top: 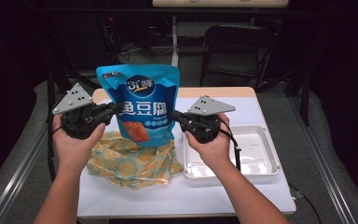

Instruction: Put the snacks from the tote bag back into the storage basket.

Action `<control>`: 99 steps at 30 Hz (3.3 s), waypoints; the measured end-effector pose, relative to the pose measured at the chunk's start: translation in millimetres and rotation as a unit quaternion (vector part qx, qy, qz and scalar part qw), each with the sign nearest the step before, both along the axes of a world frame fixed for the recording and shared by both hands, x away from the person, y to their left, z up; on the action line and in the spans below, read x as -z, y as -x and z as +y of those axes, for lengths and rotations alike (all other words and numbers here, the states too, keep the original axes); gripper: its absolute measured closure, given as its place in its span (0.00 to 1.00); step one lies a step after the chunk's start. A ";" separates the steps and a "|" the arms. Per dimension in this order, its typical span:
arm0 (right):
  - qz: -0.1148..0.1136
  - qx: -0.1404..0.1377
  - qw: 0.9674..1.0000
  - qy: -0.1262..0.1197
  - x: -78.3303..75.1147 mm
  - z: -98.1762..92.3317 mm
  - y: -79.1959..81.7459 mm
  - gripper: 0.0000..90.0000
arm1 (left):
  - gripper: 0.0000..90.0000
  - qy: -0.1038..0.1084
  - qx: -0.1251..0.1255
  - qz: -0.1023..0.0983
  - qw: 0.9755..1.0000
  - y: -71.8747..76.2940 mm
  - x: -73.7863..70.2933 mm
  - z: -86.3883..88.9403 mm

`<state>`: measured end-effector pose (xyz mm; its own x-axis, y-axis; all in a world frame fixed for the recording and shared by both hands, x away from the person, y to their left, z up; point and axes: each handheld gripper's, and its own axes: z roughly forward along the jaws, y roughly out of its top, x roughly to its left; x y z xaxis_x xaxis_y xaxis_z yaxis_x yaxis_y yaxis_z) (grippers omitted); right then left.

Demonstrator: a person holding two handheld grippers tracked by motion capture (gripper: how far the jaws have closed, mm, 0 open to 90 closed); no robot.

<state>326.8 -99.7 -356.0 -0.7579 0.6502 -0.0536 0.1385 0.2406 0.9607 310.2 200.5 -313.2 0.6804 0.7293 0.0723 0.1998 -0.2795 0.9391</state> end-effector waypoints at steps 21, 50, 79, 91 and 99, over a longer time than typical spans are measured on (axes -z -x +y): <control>0.002 0.015 1.000 -0.003 1.5 -20.8 -0.9 1.00 | 0.97 0.002 0.014 0.003 1.000 -10.3 1.8 -20.4; 0.001 0.069 0.997 -0.017 24.0 -86.6 2.7 1.00 | 0.97 0.015 0.048 0.003 0.999 -24.7 27.7 -88.2; 0.003 0.095 0.995 -0.025 41.2 -106.4 5.4 1.00 | 0.97 0.012 0.052 0.002 0.999 -29.3 40.4 -112.0; 0.006 0.110 0.993 -0.030 41.6 -119.3 8.1 1.00 | 0.97 0.014 0.062 0.003 0.998 -32.1 42.6 -126.0; 0.010 0.122 0.992 -0.028 45.7 -127.3 10.6 1.00 | 0.97 0.014 0.071 0.009 0.997 -35.8 47.6 -135.4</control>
